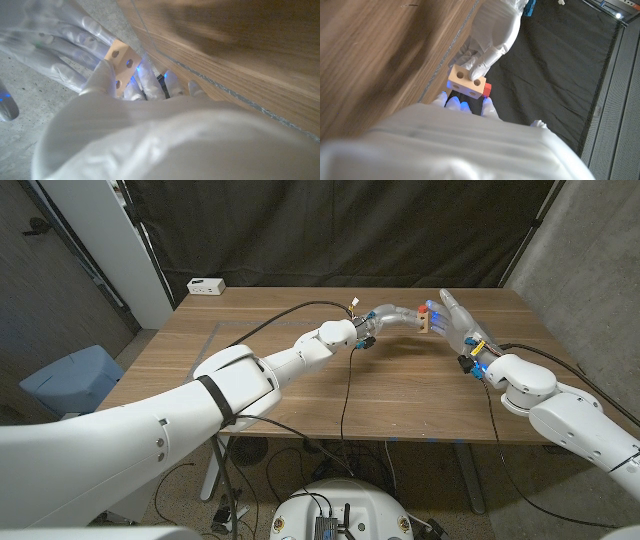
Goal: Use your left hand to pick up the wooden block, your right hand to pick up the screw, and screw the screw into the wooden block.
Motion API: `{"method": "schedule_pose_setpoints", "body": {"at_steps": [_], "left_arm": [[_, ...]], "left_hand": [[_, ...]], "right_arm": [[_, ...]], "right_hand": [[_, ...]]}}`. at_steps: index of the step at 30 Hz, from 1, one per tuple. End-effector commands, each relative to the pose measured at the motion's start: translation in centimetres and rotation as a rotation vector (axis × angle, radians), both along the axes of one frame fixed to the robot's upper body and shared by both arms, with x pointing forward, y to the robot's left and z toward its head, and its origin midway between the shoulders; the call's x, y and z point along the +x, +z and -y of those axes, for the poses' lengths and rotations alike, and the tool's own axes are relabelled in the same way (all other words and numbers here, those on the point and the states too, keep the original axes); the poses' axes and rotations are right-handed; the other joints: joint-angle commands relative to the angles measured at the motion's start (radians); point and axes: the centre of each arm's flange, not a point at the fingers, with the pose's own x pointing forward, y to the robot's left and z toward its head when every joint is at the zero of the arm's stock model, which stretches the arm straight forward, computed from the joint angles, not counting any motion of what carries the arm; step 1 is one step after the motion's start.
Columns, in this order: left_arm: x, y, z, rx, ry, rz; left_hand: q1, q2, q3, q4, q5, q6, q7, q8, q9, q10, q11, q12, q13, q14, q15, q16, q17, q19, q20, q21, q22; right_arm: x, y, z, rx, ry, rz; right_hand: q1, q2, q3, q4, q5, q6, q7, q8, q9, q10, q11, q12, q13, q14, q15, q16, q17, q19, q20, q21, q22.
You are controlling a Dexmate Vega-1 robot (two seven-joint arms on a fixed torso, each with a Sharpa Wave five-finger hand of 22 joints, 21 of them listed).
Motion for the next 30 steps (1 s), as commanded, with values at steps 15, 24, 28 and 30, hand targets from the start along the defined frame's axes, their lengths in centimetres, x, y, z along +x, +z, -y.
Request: {"method": "schedule_pose_setpoints", "body": {"at_steps": [15,24,28,30], "left_arm": [[0.0,0.0,-0.1,-0.007,-0.007,-0.002],[0.1,-0.1,-0.1,-0.009,-0.002,-0.008],[0.1,-0.1,-0.2,-0.010,-0.004,-0.009],[0.0,-0.2,-0.2,-0.010,-0.005,-0.008]], "left_hand": [[-0.001,0.010,0.012,0.012,0.008,0.035,-0.008,0.011,0.002,0.004,0.002,0.003,0.002,0.007,-0.066,0.002,0.002,0.005,-0.001,0.001,0.004],[-0.001,0.010,0.012,0.012,0.008,0.037,-0.008,0.011,0.002,0.003,0.002,0.002,0.002,0.008,-0.066,0.002,0.002,0.006,-0.001,0.002,0.005],[-0.001,0.009,0.013,0.011,0.008,0.036,-0.008,0.011,0.002,0.002,0.003,0.002,0.002,0.009,-0.064,0.002,0.002,0.007,0.000,0.002,0.005],[-0.001,0.009,0.013,0.011,0.008,0.036,-0.008,0.011,0.002,0.002,0.004,0.002,0.002,0.010,-0.063,0.003,0.002,0.007,0.000,0.002,0.005]], "right_arm": [[-1.8,0.0,-0.6,-0.036,0.000,-0.013],[-2.4,-0.2,-0.8,-0.047,-0.002,-0.019],[-2.5,-0.2,-1.0,-0.051,0.004,-0.024],[-2.6,-0.2,-1.1,-0.055,0.009,-0.025]], "right_hand": [[0.006,0.006,0.000,0.006,0.005,0.006,0.001,0.000,0.000,-0.130,-0.004,0.002,0.003,-0.194,-0.002,0.005,0.002,-0.003,0.006,0.005,0.002],[0.007,0.007,0.001,0.005,0.005,0.008,0.001,0.001,0.000,-0.129,-0.003,0.002,0.003,-0.193,-0.002,0.006,0.002,-0.001,0.007,0.006,0.002],[0.007,0.008,0.001,0.005,0.005,0.008,0.001,0.001,0.000,-0.127,-0.002,0.003,0.003,-0.193,-0.001,0.005,0.002,-0.001,0.006,0.006,0.002],[0.008,0.008,0.002,0.005,0.005,0.008,0.002,0.001,0.001,-0.127,-0.002,0.002,0.003,-0.193,-0.001,0.006,0.002,0.001,0.005,0.006,0.002]]}}
